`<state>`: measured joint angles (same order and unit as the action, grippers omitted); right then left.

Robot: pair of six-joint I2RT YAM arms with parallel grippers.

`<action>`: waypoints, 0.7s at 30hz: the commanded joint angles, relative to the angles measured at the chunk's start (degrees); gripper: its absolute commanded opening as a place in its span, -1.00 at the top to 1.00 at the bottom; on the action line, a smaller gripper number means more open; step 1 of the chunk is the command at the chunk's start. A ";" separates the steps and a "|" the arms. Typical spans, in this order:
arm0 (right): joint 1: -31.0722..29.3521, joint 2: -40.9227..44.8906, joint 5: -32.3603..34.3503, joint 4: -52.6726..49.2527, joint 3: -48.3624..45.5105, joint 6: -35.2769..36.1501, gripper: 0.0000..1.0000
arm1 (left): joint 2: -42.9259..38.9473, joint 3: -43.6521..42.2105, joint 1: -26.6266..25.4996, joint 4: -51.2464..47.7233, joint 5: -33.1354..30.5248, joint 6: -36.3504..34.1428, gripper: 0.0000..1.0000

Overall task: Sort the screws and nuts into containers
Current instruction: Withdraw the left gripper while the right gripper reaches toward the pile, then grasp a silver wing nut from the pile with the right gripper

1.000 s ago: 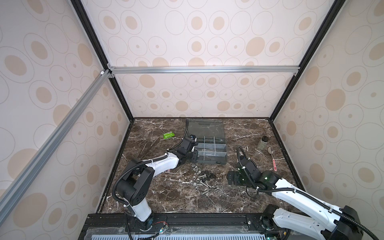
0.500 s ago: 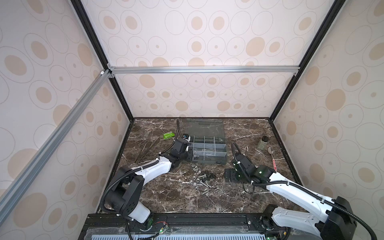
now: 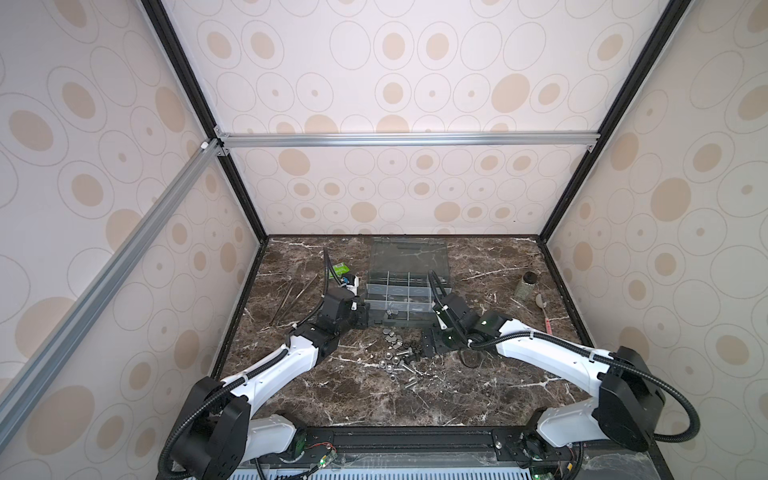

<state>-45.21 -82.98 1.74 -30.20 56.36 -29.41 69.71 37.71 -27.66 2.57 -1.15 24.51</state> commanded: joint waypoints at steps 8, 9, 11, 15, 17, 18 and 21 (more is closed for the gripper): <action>-3.61 -11.92 -5.01 0.72 11.28 6.95 -0.85 | -10.31 -9.52 1.29 1.13 -2.10 7.28 0.16; -4.00 -13.26 -5.56 0.64 12.51 7.48 -0.84 | -11.28 -10.37 1.38 0.99 -2.23 7.39 0.16; -4.49 -15.80 -6.53 0.31 14.87 8.33 -0.80 | -12.57 -11.20 1.64 0.13 -2.59 7.41 0.16; -5.15 -21.01 -8.61 -0.41 19.39 9.82 -0.71 | -14.52 -11.94 2.00 -1.85 -2.66 7.56 0.16; -5.46 -23.30 -9.29 -0.95 21.57 10.64 -0.65 | -15.47 -12.45 2.09 -2.30 -2.83 7.90 0.16; -5.73 -24.54 -9.22 -1.35 22.86 11.06 -0.62 | -16.04 -12.89 2.11 -2.27 -2.92 8.21 0.16; -5.90 -27.38 -9.03 -1.98 25.73 11.63 -0.56 | -17.73 -14.42 2.26 -1.80 -2.95 9.18 0.16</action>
<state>-50.52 -108.71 -6.55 -29.91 79.53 -19.73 53.67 24.38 -25.96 1.39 -3.01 31.42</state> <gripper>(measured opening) 0.782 0.421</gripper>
